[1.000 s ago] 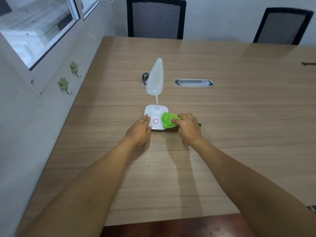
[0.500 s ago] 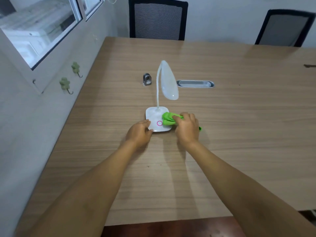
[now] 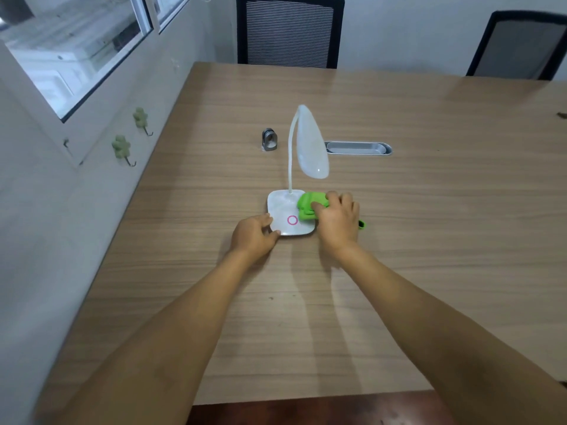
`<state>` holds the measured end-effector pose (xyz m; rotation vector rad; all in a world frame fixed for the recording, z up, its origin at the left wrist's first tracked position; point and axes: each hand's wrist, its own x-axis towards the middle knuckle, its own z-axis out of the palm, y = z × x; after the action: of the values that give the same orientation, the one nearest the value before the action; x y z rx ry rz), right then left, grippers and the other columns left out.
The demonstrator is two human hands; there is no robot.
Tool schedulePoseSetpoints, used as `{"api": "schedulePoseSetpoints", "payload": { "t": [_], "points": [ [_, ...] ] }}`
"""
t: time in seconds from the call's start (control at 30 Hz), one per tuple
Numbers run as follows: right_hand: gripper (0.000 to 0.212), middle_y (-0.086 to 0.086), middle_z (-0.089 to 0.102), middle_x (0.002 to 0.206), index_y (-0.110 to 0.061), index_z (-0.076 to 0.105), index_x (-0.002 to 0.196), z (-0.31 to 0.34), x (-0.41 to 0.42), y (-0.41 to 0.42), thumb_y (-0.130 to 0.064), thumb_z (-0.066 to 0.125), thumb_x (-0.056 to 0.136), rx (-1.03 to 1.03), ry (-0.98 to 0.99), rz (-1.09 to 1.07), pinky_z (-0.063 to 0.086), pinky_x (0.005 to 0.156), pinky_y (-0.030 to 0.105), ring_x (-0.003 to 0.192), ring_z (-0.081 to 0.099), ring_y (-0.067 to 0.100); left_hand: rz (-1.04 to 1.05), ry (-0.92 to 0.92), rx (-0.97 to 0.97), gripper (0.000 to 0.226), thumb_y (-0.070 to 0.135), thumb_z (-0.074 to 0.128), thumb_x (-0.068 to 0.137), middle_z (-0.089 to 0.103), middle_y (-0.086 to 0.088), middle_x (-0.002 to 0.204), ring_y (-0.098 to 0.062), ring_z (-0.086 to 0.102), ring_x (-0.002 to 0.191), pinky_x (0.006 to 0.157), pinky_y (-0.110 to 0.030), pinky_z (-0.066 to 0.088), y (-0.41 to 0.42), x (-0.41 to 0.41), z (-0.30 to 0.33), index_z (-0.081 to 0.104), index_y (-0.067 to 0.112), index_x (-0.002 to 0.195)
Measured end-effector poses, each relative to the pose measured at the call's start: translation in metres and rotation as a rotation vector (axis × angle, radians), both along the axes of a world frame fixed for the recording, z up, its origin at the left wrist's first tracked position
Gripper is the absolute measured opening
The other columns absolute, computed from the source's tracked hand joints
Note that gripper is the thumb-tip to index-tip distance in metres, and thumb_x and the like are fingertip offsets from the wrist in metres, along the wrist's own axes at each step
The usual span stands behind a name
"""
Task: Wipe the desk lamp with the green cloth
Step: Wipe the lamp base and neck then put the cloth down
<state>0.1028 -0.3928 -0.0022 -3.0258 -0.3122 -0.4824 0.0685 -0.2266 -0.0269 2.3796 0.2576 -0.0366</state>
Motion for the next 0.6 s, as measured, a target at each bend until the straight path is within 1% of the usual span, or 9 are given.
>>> {"api": "schedulePoseSetpoints", "payload": {
  "t": [0.07,0.1,0.13,0.17,0.23,0.33,0.4,0.53,0.6],
  "points": [
    [0.028,0.014,0.062,0.112,-0.020,0.072,0.103,0.000,-0.008,0.014,-0.006,0.059,0.083,0.098,0.100,0.145,0.044,0.086,0.043,0.106,0.053,0.036,-0.028,0.016,0.016,0.044,0.028,0.066,0.080,0.063,-0.008,0.131,-0.022,0.057,0.124,0.104,-0.026,0.041,0.000,-0.001,0.003,0.067,0.007,0.119],
    [0.033,0.014,0.055,0.123,-0.021,0.066,0.117,-0.001,-0.012,0.019,-0.007,0.053,0.089,0.105,0.197,0.221,0.039,0.094,0.042,0.116,0.045,0.033,-0.043,0.031,0.023,0.043,0.033,0.062,0.078,0.068,-0.008,0.124,-0.025,0.061,0.117,0.097,-0.029,0.047,0.001,-0.001,0.006,0.070,0.008,0.112],
    [0.037,0.014,0.050,0.130,-0.023,0.061,0.123,-0.003,-0.013,0.020,-0.010,0.046,0.093,0.107,0.270,0.259,0.035,0.099,0.041,0.121,0.039,0.031,-0.057,0.037,0.030,0.046,0.037,0.056,0.074,0.071,-0.008,0.116,-0.028,0.064,0.110,0.090,-0.031,0.050,0.001,-0.001,0.007,0.072,0.010,0.107],
    [0.038,0.013,0.047,0.133,-0.025,0.059,0.126,-0.005,-0.011,0.017,-0.014,0.042,0.093,0.108,0.303,0.262,0.033,0.101,0.040,0.124,0.036,0.029,-0.059,0.041,0.028,0.047,0.039,0.054,0.072,0.072,-0.008,0.115,-0.028,0.065,0.108,0.089,-0.031,0.051,0.002,0.000,0.008,0.072,0.011,0.106],
    [0.039,0.012,0.047,0.134,-0.028,0.059,0.125,-0.011,-0.002,0.000,-0.016,0.042,0.092,0.121,0.312,0.152,0.033,0.102,0.039,0.124,0.036,0.030,-0.048,0.052,0.015,0.047,0.035,0.063,0.078,0.064,-0.006,0.130,-0.024,0.061,0.119,0.101,-0.030,0.047,0.002,0.001,0.009,0.067,0.010,0.118],
    [0.043,0.010,0.053,0.128,-0.028,0.063,0.122,-0.010,0.015,-0.030,-0.006,0.050,0.088,0.130,0.236,-0.109,0.036,0.099,0.038,0.116,0.041,0.035,-0.050,0.063,0.043,0.050,0.028,0.066,0.082,0.053,-0.003,0.143,-0.020,0.053,0.129,0.110,-0.031,0.040,0.003,0.003,0.007,0.060,0.008,0.127],
    [0.046,0.010,0.056,0.123,-0.026,0.065,0.120,-0.002,0.026,-0.032,-0.001,0.050,0.084,0.222,0.181,-0.185,0.039,0.096,0.037,0.111,0.042,0.035,-0.055,0.063,0.056,0.050,0.029,0.066,0.083,0.053,-0.002,0.143,-0.019,0.051,0.130,0.111,-0.030,0.039,0.004,0.006,0.004,0.059,0.009,0.128],
    [0.042,0.009,0.057,0.114,-0.028,0.064,0.120,0.003,0.047,0.002,-0.006,0.053,0.087,0.377,0.207,-0.061,0.044,0.096,0.035,0.107,0.043,0.033,-0.058,0.043,0.092,0.044,0.027,0.066,0.083,0.062,-0.006,0.133,-0.022,0.056,0.124,0.106,-0.028,0.042,0.004,0.008,0.003,0.063,0.007,0.122],
    [0.042,0.010,0.055,0.114,-0.026,0.064,0.121,0.000,0.052,0.012,-0.003,0.049,0.089,0.362,0.283,0.013,0.044,0.097,0.036,0.109,0.042,0.034,-0.052,0.030,0.102,0.039,0.026,0.067,0.082,0.067,-0.009,0.125,-0.025,0.060,0.118,0.101,-0.031,0.046,0.004,0.008,0.003,0.067,0.004,0.113]
  ]
}}
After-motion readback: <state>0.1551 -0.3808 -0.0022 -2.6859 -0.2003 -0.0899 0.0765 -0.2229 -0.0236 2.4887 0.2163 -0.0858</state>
